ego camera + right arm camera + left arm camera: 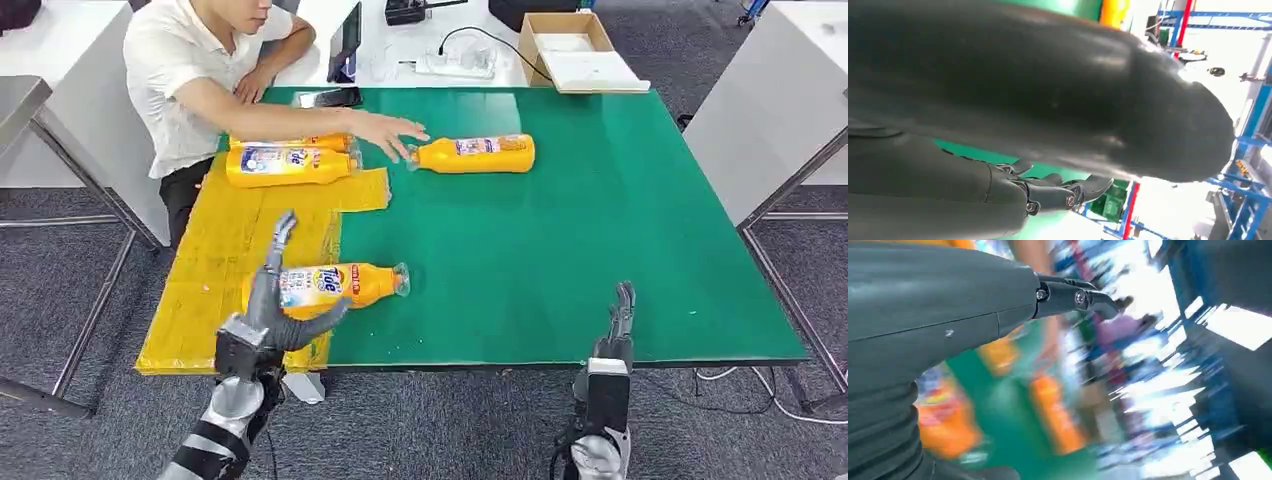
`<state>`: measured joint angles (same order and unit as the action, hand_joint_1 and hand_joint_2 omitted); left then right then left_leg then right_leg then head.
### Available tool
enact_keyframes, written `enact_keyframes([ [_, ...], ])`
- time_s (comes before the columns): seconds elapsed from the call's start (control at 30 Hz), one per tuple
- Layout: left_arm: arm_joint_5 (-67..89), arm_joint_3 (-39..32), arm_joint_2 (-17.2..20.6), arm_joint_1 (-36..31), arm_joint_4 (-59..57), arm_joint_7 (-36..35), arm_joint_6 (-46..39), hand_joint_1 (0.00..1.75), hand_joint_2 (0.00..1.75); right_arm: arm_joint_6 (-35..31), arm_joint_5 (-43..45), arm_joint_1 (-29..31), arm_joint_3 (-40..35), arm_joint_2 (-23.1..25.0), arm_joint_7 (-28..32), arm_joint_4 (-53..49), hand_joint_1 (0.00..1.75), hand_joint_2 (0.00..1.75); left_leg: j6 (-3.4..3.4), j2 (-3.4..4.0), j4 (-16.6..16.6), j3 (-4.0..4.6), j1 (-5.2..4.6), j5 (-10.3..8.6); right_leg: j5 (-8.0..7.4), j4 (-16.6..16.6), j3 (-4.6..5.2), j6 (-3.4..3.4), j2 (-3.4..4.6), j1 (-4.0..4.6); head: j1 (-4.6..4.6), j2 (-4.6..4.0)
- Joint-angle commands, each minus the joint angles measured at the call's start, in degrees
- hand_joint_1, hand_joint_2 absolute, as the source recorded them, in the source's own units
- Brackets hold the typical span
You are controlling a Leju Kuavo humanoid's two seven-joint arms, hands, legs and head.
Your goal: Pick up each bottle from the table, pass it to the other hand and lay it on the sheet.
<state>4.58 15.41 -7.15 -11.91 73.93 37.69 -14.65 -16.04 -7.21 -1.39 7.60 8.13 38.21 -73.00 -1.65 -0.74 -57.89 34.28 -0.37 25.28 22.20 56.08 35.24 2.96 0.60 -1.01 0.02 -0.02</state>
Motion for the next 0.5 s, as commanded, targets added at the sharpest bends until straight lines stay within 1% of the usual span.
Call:
enact_keyframes([
  [0.03,-8.65,4.49,-0.07,6.17,20.32,-1.04,1.65,0.0,1.75,-0.47,-0.03,-1.45,-5.08,-0.23,1.79,-3.58,0.0,0.0,0.09,0.1,-0.04,-0.05,0.05,0.1,0.07,0.03,-0.02,-0.1,0.03,0.07,-0.02,0.02],
  [0.07,-8.65,4.49,-0.07,6.17,20.32,-1.04,1.65,0.0,1.75,-0.47,-0.03,-1.45,-5.08,-0.23,1.79,-3.58,0.0,0.0,0.12,0.11,-0.02,-0.14,0.07,0.13,0.1,0.01,-0.11,-0.14,0.01,0.09,0.0,0.0],
  [0.1,-11.91,4.98,0.64,6.39,20.24,-1.34,4.88,0.0,1.75,-0.66,-0.69,-1.65,-5.66,-0.87,1.79,-3.86,0.0,0.0,0.09,0.07,-0.01,-0.08,0.04,0.08,0.08,0.0,-0.05,-0.1,-0.01,0.06,-0.02,0.0],
  [0.13,-13.95,5.4,0.9,7.59,21.17,-1.43,7.49,0.0,1.75,-3.72,-3.82,-1.7,-6.59,-1.88,1.79,-3.47,0.0,1.75,0.08,0.06,-0.01,-0.05,0.05,0.06,0.05,-0.01,-0.02,-0.08,0.0,0.06,0.0,0.02],
  [0.2,-14.5,6.01,1.09,9.74,22.66,-1.69,8.78,0.0,1.75,-11.6,-12.61,-1.48,-9.7,-4.64,1.79,-1.74,0.0,1.75,0.07,0.07,0.0,-0.07,0.04,0.06,0.05,-0.01,-0.03,-0.08,0.01,0.05,-0.02,0.0],
  [0.23,-14.38,6.39,1.29,10.74,23.2,-1.63,8.96,0.0,1.75,-13.31,-14.84,-1.3,-11.23,-6.05,1.79,-0.86,0.0,1.75,0.08,0.14,0.03,-0.16,0.04,0.09,0.06,-0.05,-0.11,-0.09,0.06,0.05,0.0,0.02],
  [0.27,-14.2,6.86,1.43,12.46,23.81,-1.03,9.05,0.0,1.75,-15.11,-18.75,-0.7,-12.79,-8.41,1.79,1.72,0.0,1.75,0.06,0.1,0.03,-0.08,0.03,0.05,0.03,-0.05,-0.04,-0.07,0.04,0.04,0.0,0.0],
  [0.3,-13.79,7.07,1.5,13.37,23.89,-0.34,8.78,0.0,1.75,-17.24,-23.63,0.16,-13.55,-10.24,1.79,4.11,0.0,1.75,0.09,0.26,0.08,-0.3,0.06,0.14,0.06,-0.14,-0.23,-0.1,0.16,0.08,0.0,0.0],
  [0.33,-13.26,7.39,1.53,13.85,23.21,0.36,8.53,0.0,1.75,-19.68,-28.19,1.59,-12.78,-12.05,0.78,7.43,0.0,1.75,0.07,0.2,0.06,-0.22,0.05,0.11,0.05,-0.11,-0.17,-0.08,0.12,0.06,-0.02,0.0],
  [0.37,-12.51,7.51,1.44,14.02,22.63,1.1,8.01,0.0,1.75,-23.0,-34.0,3.17,-12.07,-13.62,-1.49,10.75,0.0,1.75,0.05,0.23,0.1,-0.24,0.04,0.08,0.02,-0.15,-0.2,-0.06,0.12,0.06,-0.02,0.02],
  [0.4,-11.83,7.86,1.43,13.74,22.07,1.57,7.64,0.0,1.75,-23.96,-44.15,4.7,-9.24,-14.45,-4.3,12.44,0.0,1.75,0.09,0.25,0.1,-0.36,0.08,0.16,0.08,-0.18,-0.34,-0.1,0.1,0.09,-0.02,0.02],
  [0.43,-11.8,8.32,1.26,12.79,21.46,1.55,7.54,0.0,1.75,-23.96,-48.17,6.96,-5.89,-14.15,-3.58,15.03,0.0,1.75,0.05,0.18,0.12,-0.3,0.06,0.09,0.03,-0.21,-0.29,-0.07,0.06,0.08,0.0,0.02],
  [0.5,-11.65,8.4,1.13,12.16,21.31,1.28,7.34,0.0,1.75,-23.96,-48.03,8.07,-5.41,-14.12,-2.75,16.47,0.0,1.75,0.01,0.07,0.06,-0.08,-0.01,0.03,0.0,-0.14,-0.1,-0.03,-0.02,0.01,0.0,0.0],
])
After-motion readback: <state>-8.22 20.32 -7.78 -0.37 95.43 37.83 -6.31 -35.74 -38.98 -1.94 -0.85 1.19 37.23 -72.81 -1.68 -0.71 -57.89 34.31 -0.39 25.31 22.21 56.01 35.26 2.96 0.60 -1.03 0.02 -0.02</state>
